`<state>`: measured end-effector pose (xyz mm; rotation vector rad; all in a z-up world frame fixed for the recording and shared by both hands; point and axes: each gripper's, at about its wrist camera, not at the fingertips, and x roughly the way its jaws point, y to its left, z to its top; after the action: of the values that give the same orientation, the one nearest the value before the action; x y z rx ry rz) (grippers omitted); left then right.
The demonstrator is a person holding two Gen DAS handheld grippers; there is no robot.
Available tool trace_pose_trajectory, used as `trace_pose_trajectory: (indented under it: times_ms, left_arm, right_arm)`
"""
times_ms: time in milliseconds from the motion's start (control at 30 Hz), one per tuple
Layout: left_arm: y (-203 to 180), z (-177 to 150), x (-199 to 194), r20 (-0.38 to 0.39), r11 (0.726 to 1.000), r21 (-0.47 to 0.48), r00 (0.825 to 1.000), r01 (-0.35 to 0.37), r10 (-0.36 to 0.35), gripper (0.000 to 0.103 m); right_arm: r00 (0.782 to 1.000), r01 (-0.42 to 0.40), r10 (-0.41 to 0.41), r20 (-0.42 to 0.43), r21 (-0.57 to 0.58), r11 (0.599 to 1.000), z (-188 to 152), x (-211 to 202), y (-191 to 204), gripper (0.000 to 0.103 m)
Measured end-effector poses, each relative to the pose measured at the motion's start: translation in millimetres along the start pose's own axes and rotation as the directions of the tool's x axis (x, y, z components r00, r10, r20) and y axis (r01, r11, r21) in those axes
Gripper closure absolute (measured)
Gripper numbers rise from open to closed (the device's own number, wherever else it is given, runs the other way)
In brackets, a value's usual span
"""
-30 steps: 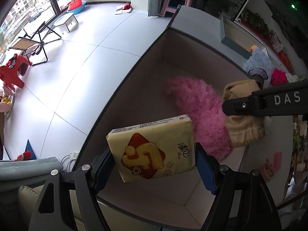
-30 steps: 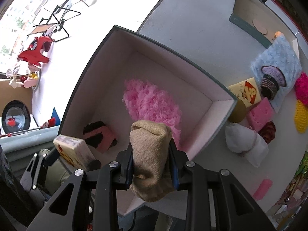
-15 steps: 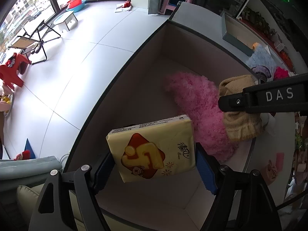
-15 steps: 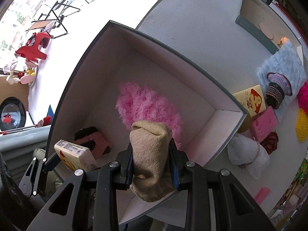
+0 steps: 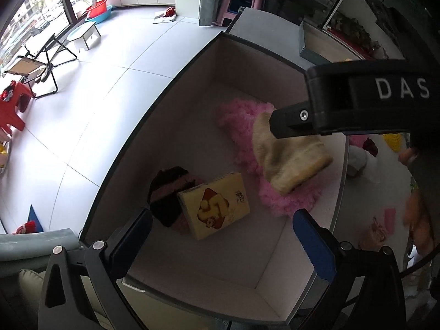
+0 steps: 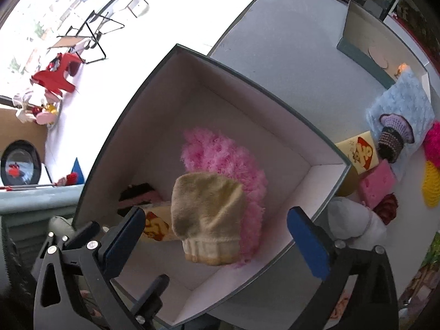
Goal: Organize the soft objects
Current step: 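Open left gripper to drop the tissue pack while right gripper drops the beige hat into the box, then move left gripper to the peach knit bundle while right gripper approaches the pink foam sponge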
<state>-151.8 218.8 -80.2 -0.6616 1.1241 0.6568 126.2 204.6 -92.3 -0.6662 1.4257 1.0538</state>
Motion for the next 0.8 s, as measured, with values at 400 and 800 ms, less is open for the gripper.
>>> trace_pose_trajectory:
  times_ms: [400, 800]
  left_arm:
    - [10.3, 1.3, -0.6, 0.014, 1.000, -0.027, 1.000, 0.008, -0.007, 0.000]
    - [0.8, 11.4, 1.6, 0.006, 1.000, -0.027, 1.000, 0.013, -0.013, 0.000]
  right_arm:
    - [1.000, 0.010, -0.011, 0.014, 0.064, 0.998, -11.5, -2.5, -20.8, 0.000]
    - [0.980, 0.192, -0.187, 0.071, -0.073, 0.979, -13.8, -9.0, -10.0, 0.000]
